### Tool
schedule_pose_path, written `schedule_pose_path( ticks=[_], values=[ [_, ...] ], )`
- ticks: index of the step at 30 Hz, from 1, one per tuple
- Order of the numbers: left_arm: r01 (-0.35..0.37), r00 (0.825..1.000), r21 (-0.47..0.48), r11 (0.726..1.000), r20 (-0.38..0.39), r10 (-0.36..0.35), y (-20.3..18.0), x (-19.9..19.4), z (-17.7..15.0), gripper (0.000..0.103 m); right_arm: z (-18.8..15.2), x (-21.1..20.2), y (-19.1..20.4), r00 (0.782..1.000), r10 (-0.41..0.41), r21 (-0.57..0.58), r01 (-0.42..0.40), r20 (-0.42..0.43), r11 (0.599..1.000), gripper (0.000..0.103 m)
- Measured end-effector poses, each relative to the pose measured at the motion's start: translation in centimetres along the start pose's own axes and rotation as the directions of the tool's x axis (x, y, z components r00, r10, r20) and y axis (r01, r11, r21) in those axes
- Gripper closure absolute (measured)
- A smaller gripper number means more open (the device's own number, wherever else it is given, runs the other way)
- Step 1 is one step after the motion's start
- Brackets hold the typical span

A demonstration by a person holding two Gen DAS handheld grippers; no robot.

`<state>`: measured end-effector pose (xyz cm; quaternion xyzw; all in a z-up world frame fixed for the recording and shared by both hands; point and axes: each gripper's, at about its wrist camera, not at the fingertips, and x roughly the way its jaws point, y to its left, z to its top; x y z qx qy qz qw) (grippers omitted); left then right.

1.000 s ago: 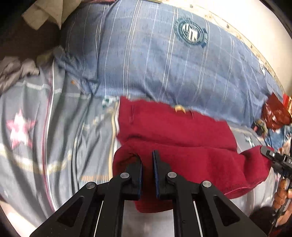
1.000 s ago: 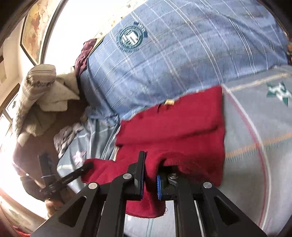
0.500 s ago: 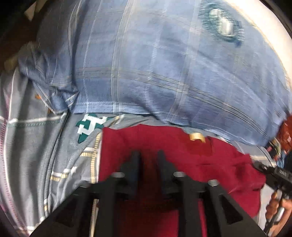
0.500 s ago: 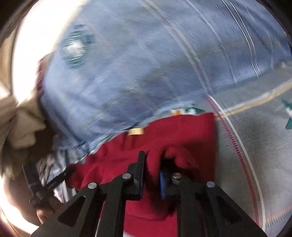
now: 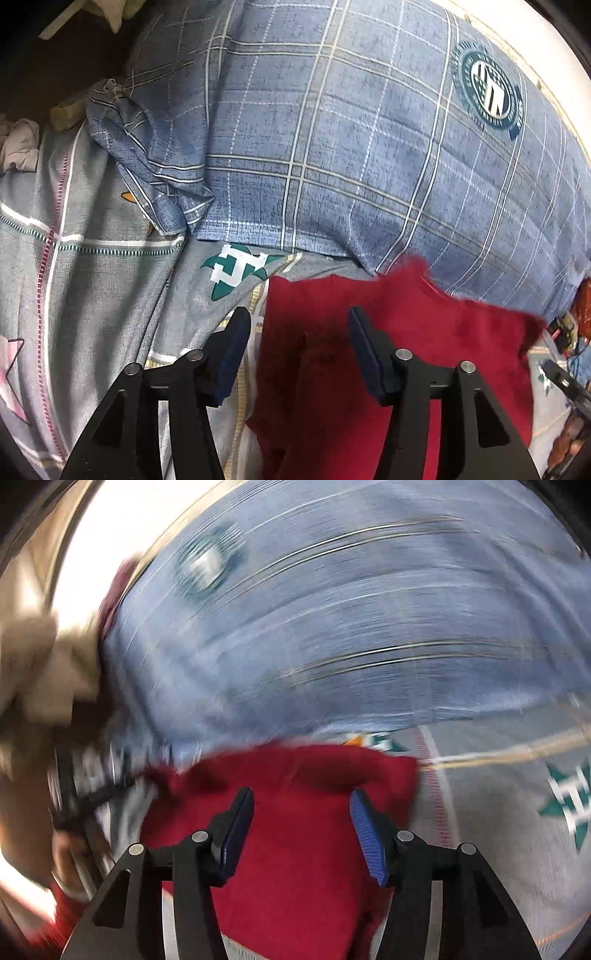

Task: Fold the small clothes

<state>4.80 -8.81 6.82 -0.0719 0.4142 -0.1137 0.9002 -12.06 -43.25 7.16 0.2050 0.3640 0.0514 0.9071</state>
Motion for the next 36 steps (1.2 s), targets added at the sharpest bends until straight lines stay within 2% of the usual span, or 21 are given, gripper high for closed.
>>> schedule_pose_path(
  ticks=[3,5,7,8,9,11,12,14,16,19,21,24,26,27,28,29,31,33,34,35,36],
  values=[
    [-0.030,0.998,0.041,0.999,-0.050,0.032,-0.5,1.4,-0.7,0.047,0.5,4.1,1.6,0.992,-0.114,-0.052,0.111,-0.051,0.992,0.048],
    [-0.057,0.993,0.062,0.996,-0.099,0.063,-0.6,3.1,-1.1,0.047,1.6,7.1,0.6,0.982,-0.179,-0.002,0.180,-0.059,0.984,0.047],
    [-0.076,0.986,0.078,0.994,-0.145,0.086,-0.4,4.4,-1.4,0.047,2.7,10.2,-1.2,0.962,-0.263,0.019,0.265,-0.074,0.964,0.047],
    [-0.075,0.984,0.080,0.994,-0.155,0.086,-0.4,4.9,-1.2,0.046,3.0,12.6,-2.4,0.942,-0.302,0.026,0.309,-0.148,0.951,0.048],
    [-0.074,0.984,0.085,0.994,-0.158,0.087,-0.5,5.1,-1.1,0.045,3.0,14.1,-3.1,0.929,-0.311,0.035,0.324,-0.203,0.945,0.046],
    [-0.084,0.984,0.099,0.992,-0.150,0.098,-0.6,5.3,-0.8,0.040,3.4,14.2,-2.3,0.927,-0.336,-0.002,0.341,-0.168,0.940,0.045],
    [-0.084,0.984,0.093,0.992,-0.148,0.097,-0.5,5.3,-0.7,0.039,3.5,14.2,-1.9,0.924,-0.338,-0.015,0.341,-0.179,0.940,0.045],
    [-0.079,0.984,0.068,0.995,-0.157,0.089,-0.2,5.1,-0.7,0.039,3.5,13.0,-1.0,0.933,-0.320,-0.016,0.322,-0.165,0.947,0.045],
    [-0.079,0.986,0.058,0.995,-0.143,0.087,0.1,4.0,-0.6,0.039,3.2,11.1,0.2,0.953,-0.267,0.005,0.270,-0.142,0.963,0.045],
    [-0.089,0.989,0.035,0.995,-0.115,0.092,0.8,1.2,-0.8,0.041,3.0,9.8,3.0,0.980,-0.155,-0.004,0.155,-0.124,0.988,0.044],
    [-0.066,0.989,0.020,0.998,-0.129,0.069,1.2,-0.6,-1.3,0.041,2.8,10.4,5.9,0.988,-0.078,-0.037,0.073,-0.136,0.997,0.044],
    [-0.059,0.990,-0.003,0.998,-0.130,0.058,2.4,-2.9,-2.9,0.038,3.1,13.0,10.7,0.982,0.046,-0.059,-0.058,-0.182,0.997,0.045],
    [-0.076,0.991,-0.019,0.997,-0.111,0.074,3.3,-3.7,-3.9,0.037,3.1,14.9,13.9,0.976,0.089,-0.073,-0.106,-0.198,0.992,0.044],
    [-0.081,0.991,-0.023,0.996,-0.106,0.079,3.4,-3.8,-4.3,0.037,3.2,16.2,15.5,0.972,0.108,-0.073,-0.126,-0.210,0.989,0.041],
    [-0.082,0.992,-0.028,0.996,-0.102,0.079,3.6,-3.6,-4.6,0.037,3.2,17.2,16.7,0.966,0.124,-0.065,-0.142,-0.227,0.988,0.030],
    [-0.085,0.992,-0.039,0.996,-0.101,0.080,3.7,-3.2,-4.9,0.037,3.1,18.9,18.0,0.954,0.144,-0.052,-0.163,-0.261,0.985,0.025],
    [-0.094,0.989,-0.051,0.994,-0.119,0.087,3.9,-2.2,-5.2,0.037,2.8,21.5,19.0,0.940,0.129,-0.035,-0.147,-0.317,0.988,0.025],
    [-0.104,0.986,-0.034,0.994,-0.133,0.098,4.0,-1.5,-5.1,0.037,2.2,24.6,19.9,0.927,0.067,-0.041,-0.088,-0.369,0.995,0.031],
    [-0.117,0.985,-0.018,0.993,-0.133,0.113,4.0,-1.3,-5.0,0.038,2.0,25.5,20.1,0.925,0.039,-0.064,-0.069,-0.379,0.996,0.059],
    [-0.127,0.984,-0.007,0.992,-0.130,0.125,4.0,-1.2,-4.8,0.038,1.9,26.2,20.6,0.924,-0.004,-0.110,-0.041,-0.381,0.993,0.095],
    [-0.128,0.984,-0.010,0.992,-0.124,0.126,4.1,-1.2,-4.6,0.037,1.7,26.4,21.1,0.927,-0.046,-0.152,-0.013,-0.373,0.988,0.096]
  ],
)
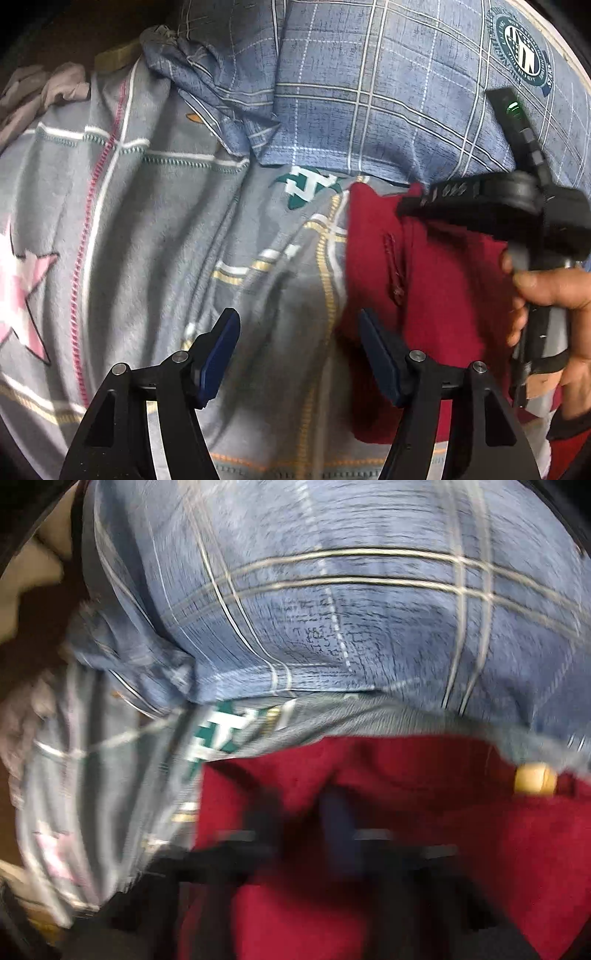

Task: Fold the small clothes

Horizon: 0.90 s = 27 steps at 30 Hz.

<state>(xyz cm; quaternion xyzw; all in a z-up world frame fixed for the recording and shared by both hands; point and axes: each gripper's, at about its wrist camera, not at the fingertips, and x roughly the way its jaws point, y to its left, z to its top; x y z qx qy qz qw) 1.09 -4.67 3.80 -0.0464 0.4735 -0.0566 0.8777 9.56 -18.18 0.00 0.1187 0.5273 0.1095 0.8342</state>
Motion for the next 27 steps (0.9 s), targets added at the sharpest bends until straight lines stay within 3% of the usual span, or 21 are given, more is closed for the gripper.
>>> schedule_pose_path(
  ticks=[3,7,9,10,11,13,17,19,22,27],
  values=[
    [0.017,1.000,-0.033,0.999,0.009,-0.017,0.3,0.1,0.5,0.037,0.3,-1.2,0.4,0.996,0.049,-0.004,-0.049,0.078,0.999,0.096],
    [0.000,1.000,-0.030,1.000,0.000,0.000,0.3,0.7,0.5,0.037,0.0,1.7,0.6,1.000,0.004,-0.011,-0.004,0.016,1.000,0.096],
    [0.003,1.000,-0.030,1.000,-0.002,-0.003,0.3,0.7,0.3,0.037,-0.5,1.6,0.9,1.000,0.001,-0.048,0.001,0.030,0.999,0.090],
    [0.003,1.000,-0.027,1.000,0.002,-0.003,0.2,0.7,0.4,0.037,-0.7,1.0,1.0,0.999,0.009,-0.048,-0.007,0.037,0.999,0.085],
    [-0.001,1.000,-0.023,1.000,0.008,0.001,0.2,0.6,0.4,0.037,-0.8,0.2,0.9,0.999,0.036,-0.035,-0.035,0.037,0.999,0.066],
    [-0.010,1.000,-0.021,1.000,0.014,0.010,0.1,0.5,0.4,0.037,-1.2,-1.2,0.9,0.993,0.110,-0.013,-0.109,0.037,0.994,0.039],
    [-0.015,1.000,-0.021,1.000,0.017,0.015,0.2,0.3,0.4,0.037,-2.5,-3.3,2.4,0.993,0.098,-0.110,-0.091,0.064,0.990,0.039],
    [-0.029,0.999,-0.021,0.999,0.023,0.029,0.3,0.3,0.4,0.037,-3.2,-3.3,3.4,0.995,0.070,-0.160,-0.057,0.075,0.985,0.044],
    [-0.036,0.999,-0.026,0.999,0.021,0.037,0.3,0.4,0.4,0.037,-3.0,-0.7,4.1,0.999,0.014,-0.148,-0.010,0.028,0.989,0.052],
    [-0.034,0.999,-0.029,0.999,0.019,0.034,0.3,0.5,0.5,0.037,-2.8,-0.5,3.5,0.999,0.042,-0.099,-0.039,0.032,0.994,0.045]
  ],
)
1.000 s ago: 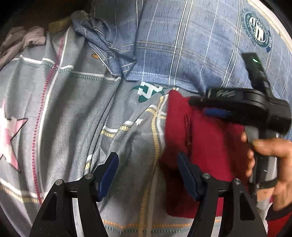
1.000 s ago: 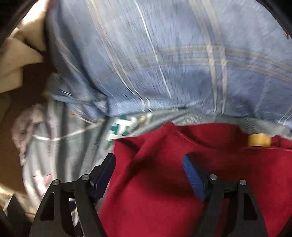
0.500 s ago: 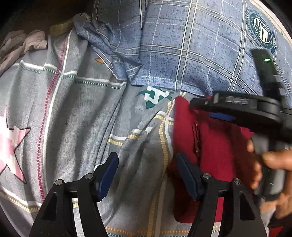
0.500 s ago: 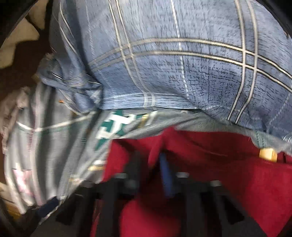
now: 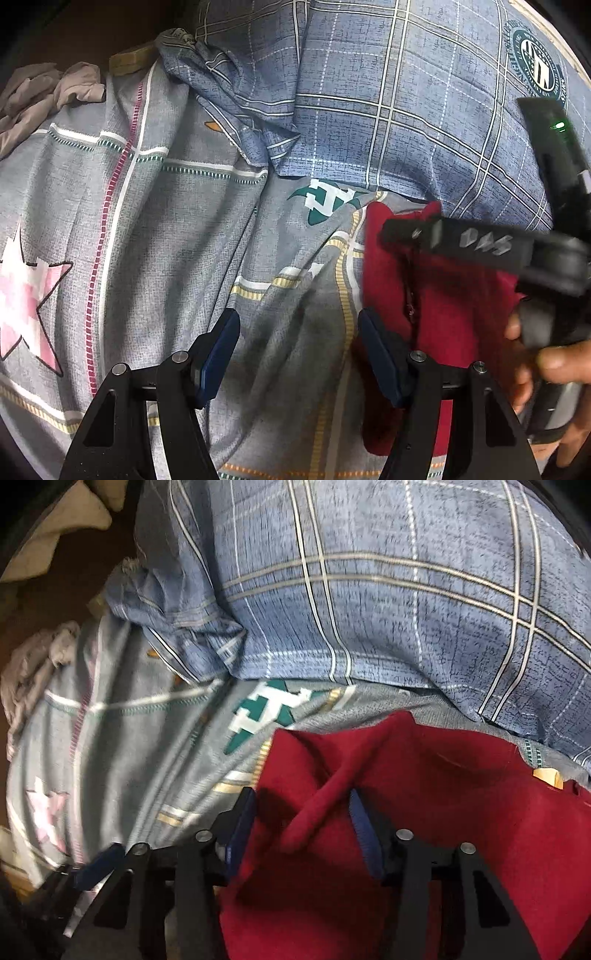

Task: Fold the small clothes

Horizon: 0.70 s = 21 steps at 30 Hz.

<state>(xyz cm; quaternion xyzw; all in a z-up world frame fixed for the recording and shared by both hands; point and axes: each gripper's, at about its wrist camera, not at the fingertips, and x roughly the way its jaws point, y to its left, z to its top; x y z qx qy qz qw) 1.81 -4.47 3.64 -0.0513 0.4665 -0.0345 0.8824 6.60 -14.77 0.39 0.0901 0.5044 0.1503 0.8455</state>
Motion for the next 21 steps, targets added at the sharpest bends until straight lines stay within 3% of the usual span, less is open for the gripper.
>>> schedule_pose_path(
  ticks=[3,15,18,21],
  values=[
    [0.006,1.000,0.002,1.000,-0.002,-0.006,-0.1,0.1,0.0,0.037,0.2,-1.3,-0.8,0.999,0.032,0.046,-0.033,0.018,0.998,0.033],
    [0.017,0.999,-0.028,0.999,-0.028,-0.018,0.7,0.6,0.2,0.037,-0.5,-1.8,-0.5,1.000,-0.007,0.018,0.006,0.010,1.000,0.031],
    [0.022,0.999,-0.035,0.999,-0.031,-0.023,0.8,0.8,0.2,0.037,-0.1,-0.5,0.6,0.999,-0.035,-0.012,0.035,-0.014,0.999,0.025],
    [0.052,0.998,-0.023,0.998,-0.040,-0.053,0.4,0.8,0.2,0.037,0.0,1.5,1.5,0.993,-0.115,-0.046,0.114,-0.027,0.992,0.022]
  ],
)
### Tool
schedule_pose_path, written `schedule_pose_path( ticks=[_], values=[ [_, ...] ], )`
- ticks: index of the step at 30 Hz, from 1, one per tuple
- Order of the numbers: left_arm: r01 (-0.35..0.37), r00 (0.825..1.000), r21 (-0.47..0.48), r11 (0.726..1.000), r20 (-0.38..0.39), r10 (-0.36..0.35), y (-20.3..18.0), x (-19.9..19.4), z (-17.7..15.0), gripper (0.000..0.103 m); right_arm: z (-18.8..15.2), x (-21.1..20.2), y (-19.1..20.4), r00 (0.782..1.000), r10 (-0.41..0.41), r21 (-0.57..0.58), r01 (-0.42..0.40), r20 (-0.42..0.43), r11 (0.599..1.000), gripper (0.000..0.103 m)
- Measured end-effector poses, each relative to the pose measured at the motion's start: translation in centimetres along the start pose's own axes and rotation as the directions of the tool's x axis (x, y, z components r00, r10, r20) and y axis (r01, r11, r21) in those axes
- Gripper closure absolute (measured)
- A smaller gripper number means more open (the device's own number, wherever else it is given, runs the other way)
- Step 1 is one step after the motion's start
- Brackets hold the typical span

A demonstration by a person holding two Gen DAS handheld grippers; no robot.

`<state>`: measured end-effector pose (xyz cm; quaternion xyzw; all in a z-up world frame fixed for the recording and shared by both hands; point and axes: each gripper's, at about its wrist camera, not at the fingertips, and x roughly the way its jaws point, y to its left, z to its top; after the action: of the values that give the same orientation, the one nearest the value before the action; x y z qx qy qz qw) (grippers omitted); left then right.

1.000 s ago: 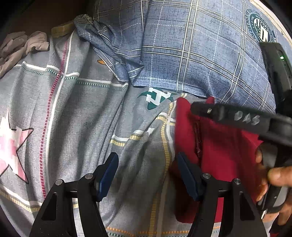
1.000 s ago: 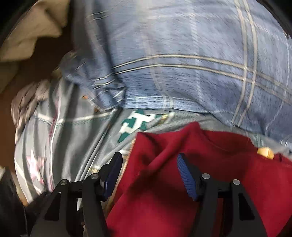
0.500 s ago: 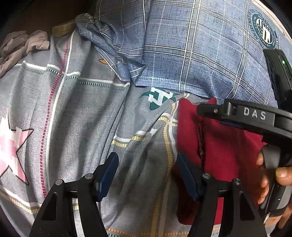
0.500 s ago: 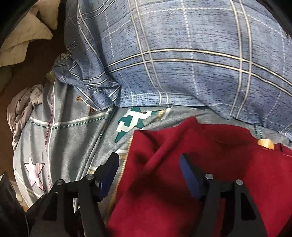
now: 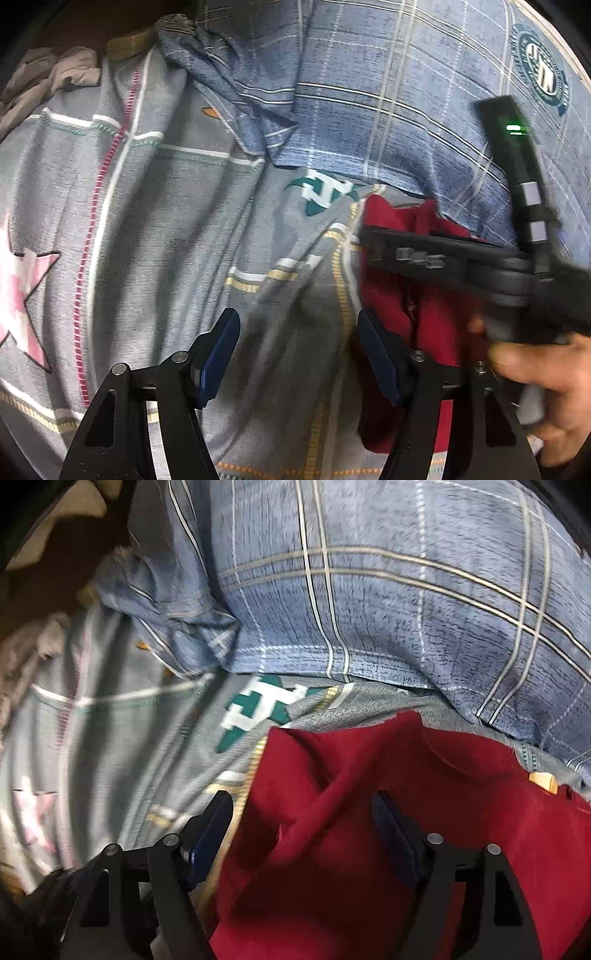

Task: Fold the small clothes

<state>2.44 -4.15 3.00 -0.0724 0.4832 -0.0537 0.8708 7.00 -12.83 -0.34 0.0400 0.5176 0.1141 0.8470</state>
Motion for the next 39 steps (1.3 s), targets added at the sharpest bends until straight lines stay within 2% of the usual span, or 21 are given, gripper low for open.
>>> schedule_pose_path(
  ticks=[1,3,4,5,7,9,11,13,16,20,23,25,28,31,32,35,39],
  values=[
    [0.029,1.000,0.002,1.000,-0.008,-0.029,-0.1,0.0,0.0,0.037,0.0,0.4,0.3,1.000,-0.029,-0.022,0.029,0.010,0.999,0.025],
    [0.094,0.995,0.009,0.996,-0.025,-0.094,-0.3,0.0,0.0,0.036,-0.1,0.5,0.4,0.996,-0.081,-0.052,0.082,0.038,0.995,0.044],
    [0.127,0.991,0.024,0.992,-0.036,-0.126,-0.6,0.0,0.0,0.036,-0.1,0.3,0.1,0.996,-0.072,-0.054,0.075,0.047,0.996,0.060],
    [0.153,0.988,0.036,0.987,-0.038,-0.152,-0.9,-0.1,0.0,0.036,-0.2,-0.1,-0.4,0.998,-0.029,-0.043,0.032,0.051,0.999,0.072],
    [0.206,0.978,0.069,0.976,-0.034,-0.204,-1.6,-0.5,-0.1,0.033,-0.3,-1.3,-2.0,0.997,0.034,0.001,-0.034,0.063,0.999,0.082],
    [0.248,0.969,0.088,0.965,-0.031,-0.246,-1.9,-0.6,-0.2,0.028,-0.4,-3.0,-3.7,0.988,0.118,0.058,-0.124,0.096,0.991,0.084],
    [0.281,0.960,0.085,0.956,-0.034,-0.279,-1.9,-0.4,-0.1,0.023,-0.5,-4.2,-4.7,0.980,0.158,0.082,-0.168,0.120,0.982,0.084],
    [0.283,0.959,0.080,0.956,-0.051,-0.280,-1.9,0.3,-0.2,0.023,-0.5,-5.0,-5.3,0.975,0.178,0.092,-0.190,0.131,0.977,0.085],
    [0.240,0.969,0.099,0.966,-0.084,-0.233,-2.3,1.6,-0.3,0.023,-0.6,-6.0,-5.8,0.971,0.188,0.090,-0.202,0.145,0.975,0.085],
    [0.233,0.971,0.119,0.965,-0.083,-0.224,-2.9,2.4,-0.4,0.024,-0.2,-6.7,-6.2,0.970,0.194,0.090,-0.208,0.147,0.974,0.085],
    [0.267,0.959,0.090,0.959,-0.120,-0.256,-3.1,3.3,-0.4,0.052,-0.3,-6.9,-6.3,0.969,0.200,0.083,-0.213,0.148,0.973,0.085],
    [0.250,0.966,0.105,0.963,-0.101,-0.239,-3.4,3.2,-0.5,0.058,-0.3,-6.5,-6.5,0.970,0.204,0.097,-0.218,0.136,0.971,0.084],
    [0.235,0.971,0.119,0.965,-0.080,-0.227,-3.5,2.8,-0.6,0.065,-0.3,-5.9,-6.6,0.974,0.194,0.113,-0.206,0.113,0.972,0.071],
    [0.236,0.971,0.113,0.965,-0.074,-0.229,-3.5,2.7,-0.6,0.067,-0.3,-5.5,-6.5,0.976,0.200,0.137,-0.211,0.087,0.968,0.041],
    [0.235,0.971,0.114,0.965,-0.073,-0.228,-3.5,2.6,-0.6,0.068,-0.2,-5.5,-6.4,0.976,0.201,0.143,-0.212,0.083,0.967,0.036],
    [0.230,0.972,0.120,0.966,-0.068,-0.223,-3.6,2.5,-0.7,0.068,0.0,-5.2,-5.6,0.976,0.212,0.136,-0.218,0.054,0.966,0.034],
    [0.224,0.974,0.126,0.966,-0.067,-0.217,-3.8,1.9,-1.0,0.069,0.3,-3.6,-4.0,0.983,0.186,0.090,-0.185,0.002,0.979,0.031]
  ],
)
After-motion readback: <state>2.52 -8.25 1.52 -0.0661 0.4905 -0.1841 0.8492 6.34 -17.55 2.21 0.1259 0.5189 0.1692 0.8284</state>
